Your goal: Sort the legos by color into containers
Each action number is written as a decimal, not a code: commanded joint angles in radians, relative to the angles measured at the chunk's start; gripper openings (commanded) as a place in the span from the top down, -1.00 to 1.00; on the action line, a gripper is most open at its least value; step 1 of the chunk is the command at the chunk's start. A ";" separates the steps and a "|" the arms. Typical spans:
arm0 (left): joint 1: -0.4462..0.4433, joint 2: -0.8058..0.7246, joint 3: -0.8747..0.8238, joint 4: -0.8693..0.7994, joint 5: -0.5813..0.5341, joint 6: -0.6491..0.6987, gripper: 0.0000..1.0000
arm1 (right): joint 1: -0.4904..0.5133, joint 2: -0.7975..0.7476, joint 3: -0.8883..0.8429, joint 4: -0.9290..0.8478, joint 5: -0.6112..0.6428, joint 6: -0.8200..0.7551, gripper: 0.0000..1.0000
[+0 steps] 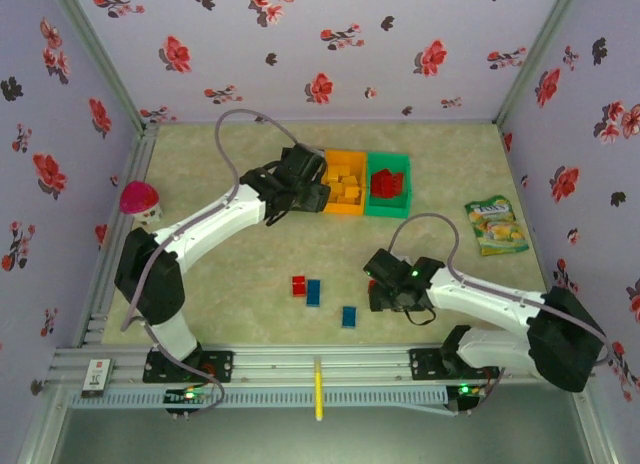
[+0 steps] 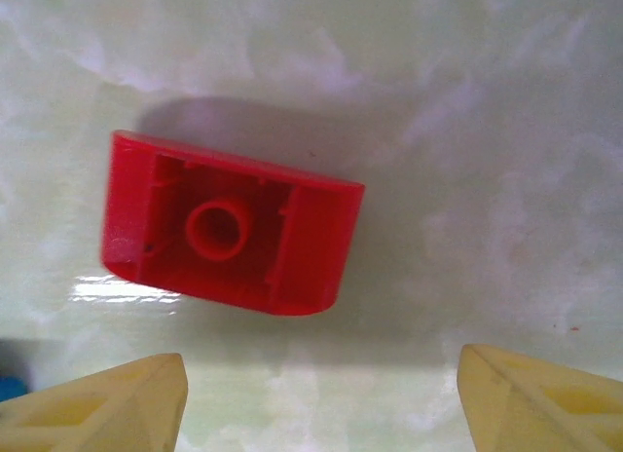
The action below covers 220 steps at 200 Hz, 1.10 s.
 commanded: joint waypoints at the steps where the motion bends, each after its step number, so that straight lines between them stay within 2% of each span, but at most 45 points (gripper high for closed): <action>1: 0.008 -0.039 -0.016 0.006 -0.010 -0.019 -0.41 | 0.006 0.038 0.018 0.007 0.064 0.018 -0.50; 36: 0.007 -0.050 -0.027 0.004 -0.008 -0.024 -0.41 | -0.016 0.096 0.048 0.056 0.083 -0.009 -0.52; 101: 0.008 -0.053 -0.024 -0.007 -0.007 -0.020 -0.41 | -0.131 0.165 0.088 0.119 0.056 -0.122 -0.49; 143: 0.008 -0.051 -0.024 -0.011 -0.008 -0.019 -0.40 | -0.181 0.206 0.107 0.155 0.014 -0.181 -0.38; 187: 0.008 -0.070 -0.038 -0.010 -0.007 -0.020 -0.39 | -0.186 0.252 0.134 0.173 -0.012 -0.198 -0.02; 198: 0.008 -0.077 -0.046 -0.010 -0.008 -0.021 -0.39 | -0.186 0.253 0.137 0.178 -0.012 -0.201 0.11; 211: 0.008 -0.085 -0.054 -0.011 -0.008 -0.023 -0.39 | -0.186 0.246 0.145 0.184 -0.005 -0.202 0.36; 220: 0.008 -0.093 -0.060 -0.011 -0.008 -0.026 -0.38 | -0.187 0.237 0.151 0.191 -0.002 -0.205 0.44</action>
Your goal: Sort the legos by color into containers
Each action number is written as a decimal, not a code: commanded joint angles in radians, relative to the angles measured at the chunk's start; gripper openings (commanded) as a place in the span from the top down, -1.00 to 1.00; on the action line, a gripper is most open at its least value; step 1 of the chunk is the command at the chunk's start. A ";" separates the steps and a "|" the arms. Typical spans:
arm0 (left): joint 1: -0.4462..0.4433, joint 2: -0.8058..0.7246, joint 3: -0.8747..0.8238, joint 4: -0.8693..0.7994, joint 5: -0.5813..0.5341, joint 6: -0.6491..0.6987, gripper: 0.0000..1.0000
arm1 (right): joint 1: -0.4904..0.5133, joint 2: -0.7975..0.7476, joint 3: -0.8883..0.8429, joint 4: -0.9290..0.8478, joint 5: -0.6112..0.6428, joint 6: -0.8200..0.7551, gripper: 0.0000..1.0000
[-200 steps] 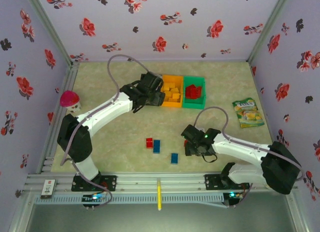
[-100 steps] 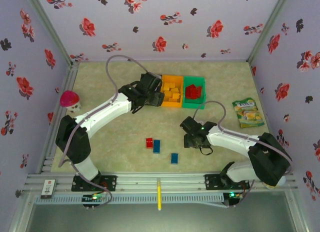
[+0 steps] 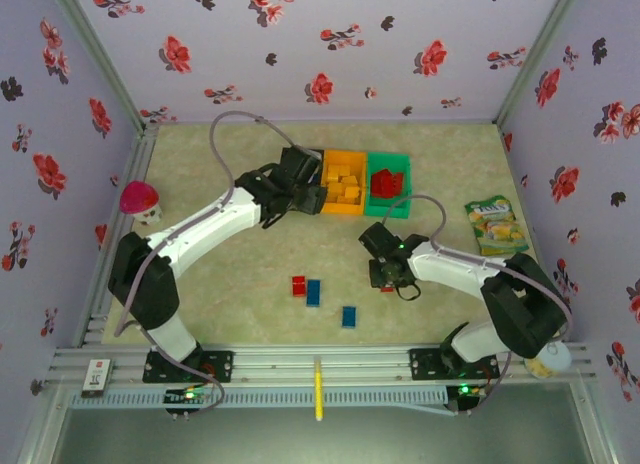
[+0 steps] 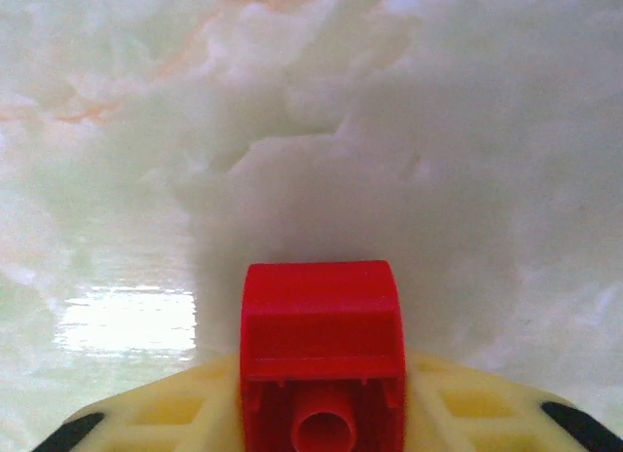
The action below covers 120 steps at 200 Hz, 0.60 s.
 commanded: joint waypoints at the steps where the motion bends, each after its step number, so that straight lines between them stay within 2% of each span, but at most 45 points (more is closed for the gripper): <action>1: 0.008 -0.050 -0.022 -0.005 -0.007 -0.018 -0.38 | -0.007 -0.010 0.032 0.019 0.005 -0.015 0.44; 33: 0.008 -0.096 -0.078 0.013 -0.009 -0.039 -0.36 | -0.056 -0.044 0.108 0.003 0.029 -0.062 0.50; 81: 0.006 -0.169 -0.181 0.047 -0.004 -0.087 -0.35 | -0.196 -0.074 0.347 -0.036 0.029 -0.205 0.51; 103: 0.004 -0.192 -0.200 0.030 -0.002 -0.096 -0.35 | -0.269 -0.049 0.452 0.011 -0.042 -0.252 0.49; 120: 0.005 -0.225 -0.227 0.030 -0.003 -0.106 -0.35 | -0.312 0.012 0.546 0.004 -0.047 -0.296 0.50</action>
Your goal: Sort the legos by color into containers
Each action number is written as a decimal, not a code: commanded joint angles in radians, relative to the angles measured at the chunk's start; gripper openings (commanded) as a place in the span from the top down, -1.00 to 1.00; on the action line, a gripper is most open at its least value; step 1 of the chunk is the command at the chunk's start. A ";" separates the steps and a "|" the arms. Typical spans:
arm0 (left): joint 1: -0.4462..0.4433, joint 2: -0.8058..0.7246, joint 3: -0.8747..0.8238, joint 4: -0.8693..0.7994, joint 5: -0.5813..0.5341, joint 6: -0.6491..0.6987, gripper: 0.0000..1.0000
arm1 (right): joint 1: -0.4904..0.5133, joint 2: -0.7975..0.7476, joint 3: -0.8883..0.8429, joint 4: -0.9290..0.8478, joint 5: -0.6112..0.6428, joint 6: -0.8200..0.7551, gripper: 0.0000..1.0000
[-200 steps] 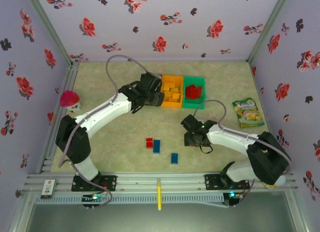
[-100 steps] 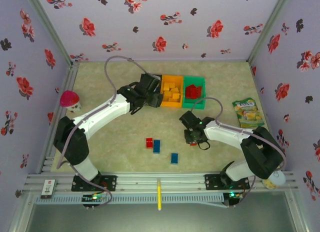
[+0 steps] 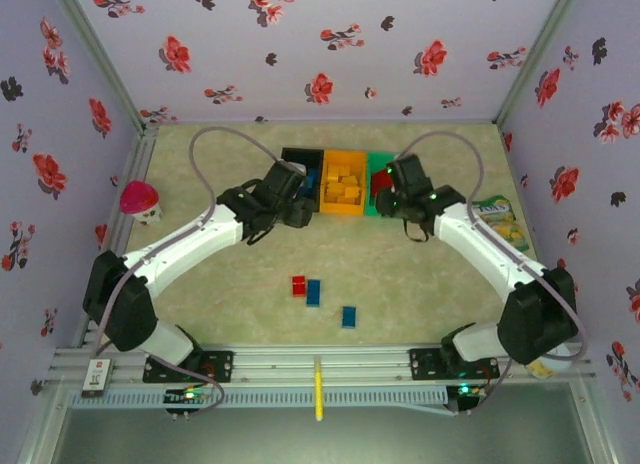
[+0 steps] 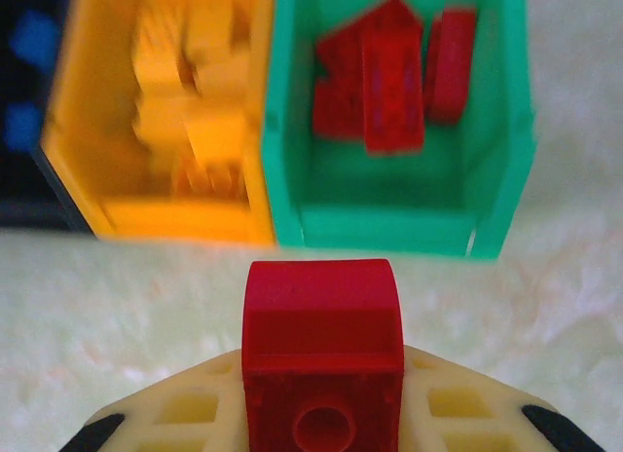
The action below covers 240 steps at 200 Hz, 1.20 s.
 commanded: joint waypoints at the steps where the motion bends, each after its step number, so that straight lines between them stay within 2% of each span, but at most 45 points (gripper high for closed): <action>1: 0.005 -0.065 -0.038 0.003 -0.003 -0.038 -0.35 | -0.055 0.055 0.112 0.001 -0.027 -0.099 0.50; 25: 0.001 -0.105 -0.085 0.006 0.002 -0.067 -0.35 | -0.104 0.169 0.219 0.014 -0.064 -0.138 0.52; 78: -0.029 -0.153 -0.161 -0.016 0.013 -0.111 -0.34 | -0.144 0.415 0.385 0.060 -0.112 -0.152 0.53; 128: -0.042 -0.207 -0.208 -0.027 0.013 -0.138 -0.35 | -0.155 0.560 0.463 0.087 -0.153 -0.131 0.40; 142: -0.044 -0.215 -0.217 -0.029 0.012 -0.140 -0.35 | -0.159 0.580 0.482 0.077 -0.154 -0.130 0.21; 170: -0.053 -0.212 -0.227 -0.032 0.014 -0.149 -0.35 | -0.160 0.583 0.492 0.066 -0.153 -0.133 0.01; 210: -0.081 -0.211 -0.244 -0.076 0.013 -0.185 -0.40 | -0.161 0.536 0.472 0.044 -0.144 -0.147 -0.04; 240: -0.127 -0.213 -0.306 -0.105 0.018 -0.260 -0.49 | -0.159 0.435 0.365 0.083 -0.169 -0.128 -0.05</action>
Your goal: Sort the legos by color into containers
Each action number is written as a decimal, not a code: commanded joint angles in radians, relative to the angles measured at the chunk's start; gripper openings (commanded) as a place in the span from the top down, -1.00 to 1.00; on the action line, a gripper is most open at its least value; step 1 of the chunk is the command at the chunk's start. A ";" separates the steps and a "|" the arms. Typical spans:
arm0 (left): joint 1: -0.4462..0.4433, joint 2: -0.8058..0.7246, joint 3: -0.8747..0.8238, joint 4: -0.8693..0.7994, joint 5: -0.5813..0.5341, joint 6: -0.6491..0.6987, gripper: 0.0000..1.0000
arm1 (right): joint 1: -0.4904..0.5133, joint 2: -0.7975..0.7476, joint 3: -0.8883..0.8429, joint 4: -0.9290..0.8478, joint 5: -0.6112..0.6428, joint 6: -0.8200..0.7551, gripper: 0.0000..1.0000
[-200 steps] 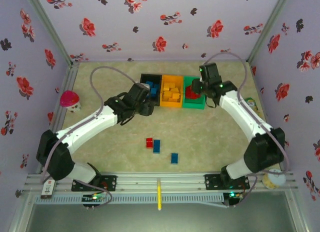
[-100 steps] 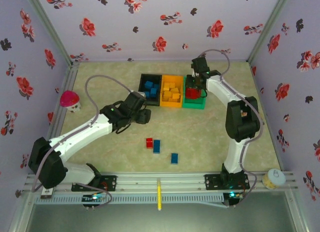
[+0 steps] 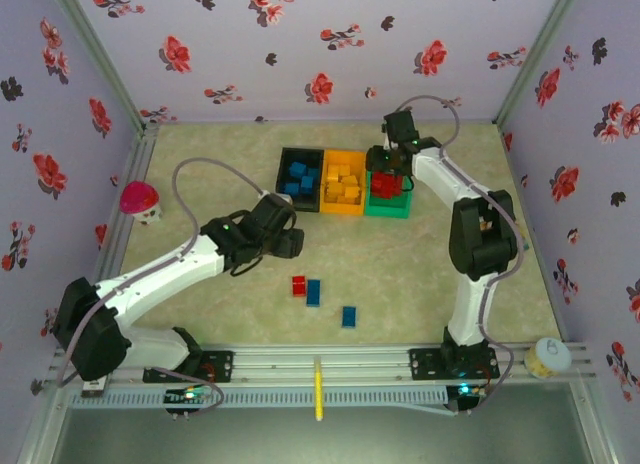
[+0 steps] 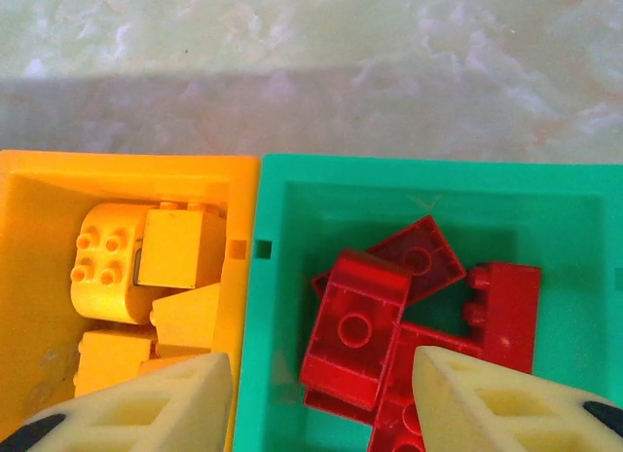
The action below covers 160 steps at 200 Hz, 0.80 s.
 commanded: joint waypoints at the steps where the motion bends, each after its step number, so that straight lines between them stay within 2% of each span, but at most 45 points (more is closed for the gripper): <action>1: -0.038 -0.014 -0.059 -0.060 0.006 -0.084 -0.49 | -0.004 -0.121 -0.070 0.012 -0.025 0.003 -0.05; 60: -0.106 0.066 -0.135 -0.032 0.056 -0.187 -0.43 | 0.043 -0.347 -0.313 0.076 -0.023 0.043 -0.07; 95: -0.107 0.095 -0.171 0.101 0.148 -0.154 -0.41 | 0.075 -0.456 -0.415 0.082 -0.003 0.057 -0.08; 129: -0.097 0.154 -0.162 0.118 0.173 -0.149 -0.30 | 0.078 -0.531 -0.477 0.060 0.009 0.063 -0.08; 160: -0.097 0.180 -0.167 0.152 0.209 -0.149 -0.28 | 0.079 -0.578 -0.513 0.041 0.020 0.064 -0.09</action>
